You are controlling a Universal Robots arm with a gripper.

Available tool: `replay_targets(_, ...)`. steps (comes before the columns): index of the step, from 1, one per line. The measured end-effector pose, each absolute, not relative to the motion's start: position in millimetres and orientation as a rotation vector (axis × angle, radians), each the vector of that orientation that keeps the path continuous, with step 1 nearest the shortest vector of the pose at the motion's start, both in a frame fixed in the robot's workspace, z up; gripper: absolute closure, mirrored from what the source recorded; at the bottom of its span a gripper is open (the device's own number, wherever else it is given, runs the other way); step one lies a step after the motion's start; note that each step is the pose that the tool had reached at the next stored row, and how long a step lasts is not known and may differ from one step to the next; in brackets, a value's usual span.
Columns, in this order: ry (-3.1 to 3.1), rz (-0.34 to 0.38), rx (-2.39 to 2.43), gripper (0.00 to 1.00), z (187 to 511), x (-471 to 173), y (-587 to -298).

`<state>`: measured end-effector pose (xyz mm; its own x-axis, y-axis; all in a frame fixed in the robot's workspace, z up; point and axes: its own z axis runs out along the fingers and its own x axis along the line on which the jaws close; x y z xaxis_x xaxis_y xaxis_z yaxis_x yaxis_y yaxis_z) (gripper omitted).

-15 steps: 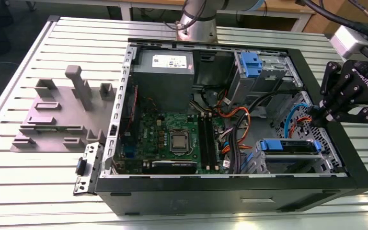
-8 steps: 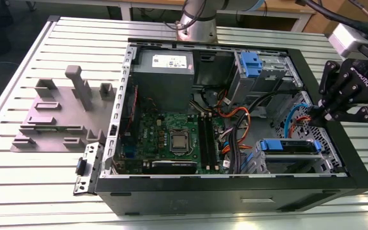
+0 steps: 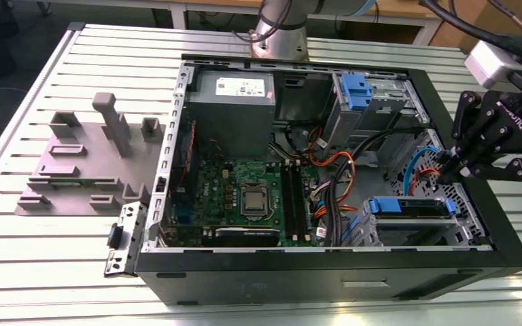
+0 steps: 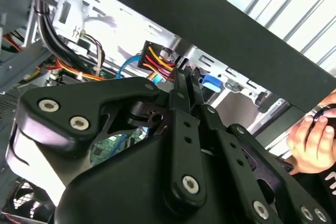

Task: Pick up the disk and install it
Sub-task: 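Insert the first disk wire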

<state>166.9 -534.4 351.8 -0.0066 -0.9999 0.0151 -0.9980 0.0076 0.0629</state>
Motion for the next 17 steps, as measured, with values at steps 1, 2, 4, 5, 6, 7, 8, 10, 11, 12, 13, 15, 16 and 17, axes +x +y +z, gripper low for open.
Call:
replay_targets(1,-2.19,-0.05,2.177,0.84,351,166,-535)
replay_targets(2,-2.189,-0.047,2.18,0.84,351,166,-536)
replay_targets(4,-2.189,-0.041,2.186,0.84,351,164,-538)
replay_targets(5,-2.188,-0.039,2.189,0.84,351,164,-539)
replay_targets(6,-2.188,-0.037,2.191,0.84,350,162,-540)
replay_targets(7,-2.188,-0.035,2.193,0.84,350,161,-541)
replay_targets(8,-2.187,-0.033,2.195,0.84,350,160,-541)
replay_targets(10,-2.186,-0.029,2.199,0.84,350,158,-543)
replay_targets(11,-2.186,-0.027,2.201,0.84,350,157,-545)
replay_targets(12,-2.185,-0.026,2.203,0.84,350,156,-546)
replay_targets(13,-2.185,-0.024,2.205,0.84,350,155,-548)
replay_targets(15,-2.184,-0.022,2.207,0.84,349,153,-551)
replay_targets(16,-2.185,-0.02,2.209,0.84,349,152,-552)
replay_targets(17,-2.187,-0.017,2.212,0.84,348,150,-552)
